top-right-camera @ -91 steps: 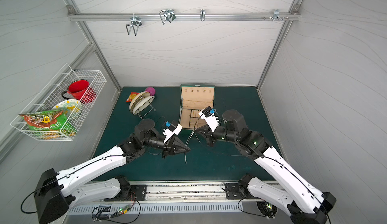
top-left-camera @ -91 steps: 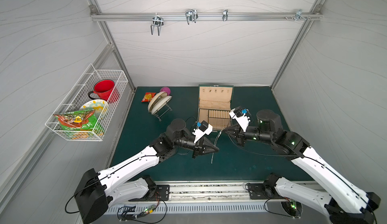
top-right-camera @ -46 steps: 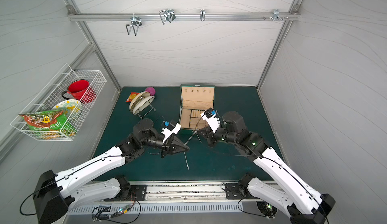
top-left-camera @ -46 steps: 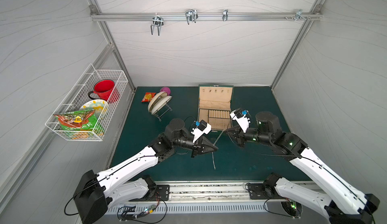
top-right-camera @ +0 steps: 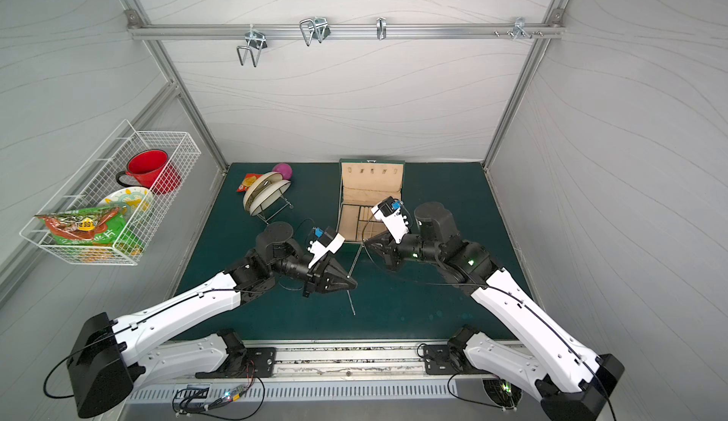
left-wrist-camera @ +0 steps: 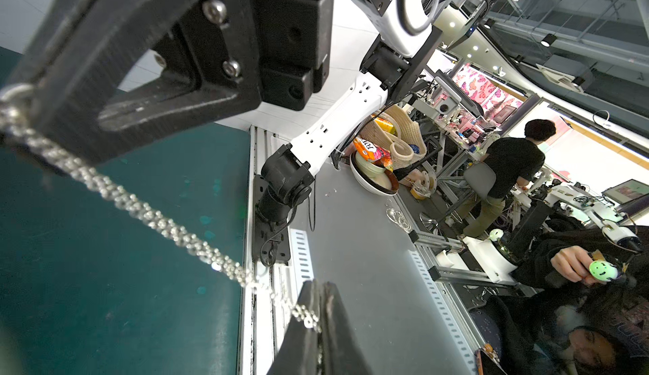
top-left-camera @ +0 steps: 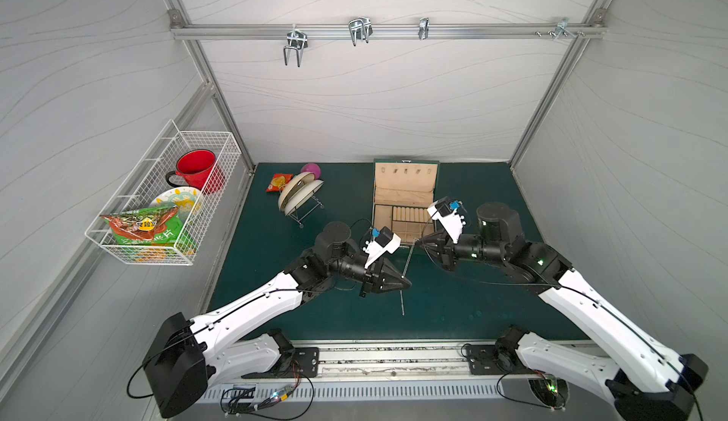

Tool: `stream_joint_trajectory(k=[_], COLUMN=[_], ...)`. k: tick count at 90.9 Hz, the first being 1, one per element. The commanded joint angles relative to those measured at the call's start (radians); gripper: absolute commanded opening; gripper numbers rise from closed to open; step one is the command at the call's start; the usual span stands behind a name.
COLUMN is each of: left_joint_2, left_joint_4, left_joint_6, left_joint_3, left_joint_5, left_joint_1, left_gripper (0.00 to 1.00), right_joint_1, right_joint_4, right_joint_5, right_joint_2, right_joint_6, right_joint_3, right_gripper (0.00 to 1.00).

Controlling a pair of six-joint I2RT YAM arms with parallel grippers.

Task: Put jewelry chain into jewelry box
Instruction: Adjust the necklace.

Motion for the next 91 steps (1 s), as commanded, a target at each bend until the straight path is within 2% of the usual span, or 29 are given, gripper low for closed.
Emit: stream_joint_trajectory(k=[1,15,47,56,75,91], left_joint_2=[0.005,0.015,0.026,0.021,-0.017,-0.06], left_joint_4=[0.051,0.07,0.074,0.074,0.03,0.009], left_joint_6=[-0.008,-0.022,-0.028,-0.024,0.022,0.055], left_joint_3=[0.028,0.028,0.028,0.027,0.019,0.017], left_joint_5=[0.041,0.051,0.057,0.055,0.001,-0.049], left_joint_1=[-0.003,-0.004,-0.01,-0.01,-0.01,-0.007], left_gripper=[0.11,0.16,0.17,0.14,0.0,0.0], right_joint_1=[-0.004,0.001,0.017,0.017,0.017,0.017], right_joint_4=[0.043,0.052,0.058,0.058,0.043,0.036], right_joint_5=[-0.011,-0.012,0.01,0.01,0.024,0.042], right_joint_2=[0.009,0.014,0.025,0.025,0.016,-0.009], right_joint_6=[0.013,0.017,0.013,0.013,0.009,0.012], right_joint_3=[0.039,0.046,0.062,0.064,0.051,0.011], right_gripper=[0.0,0.0,0.0,0.0,0.0,0.0])
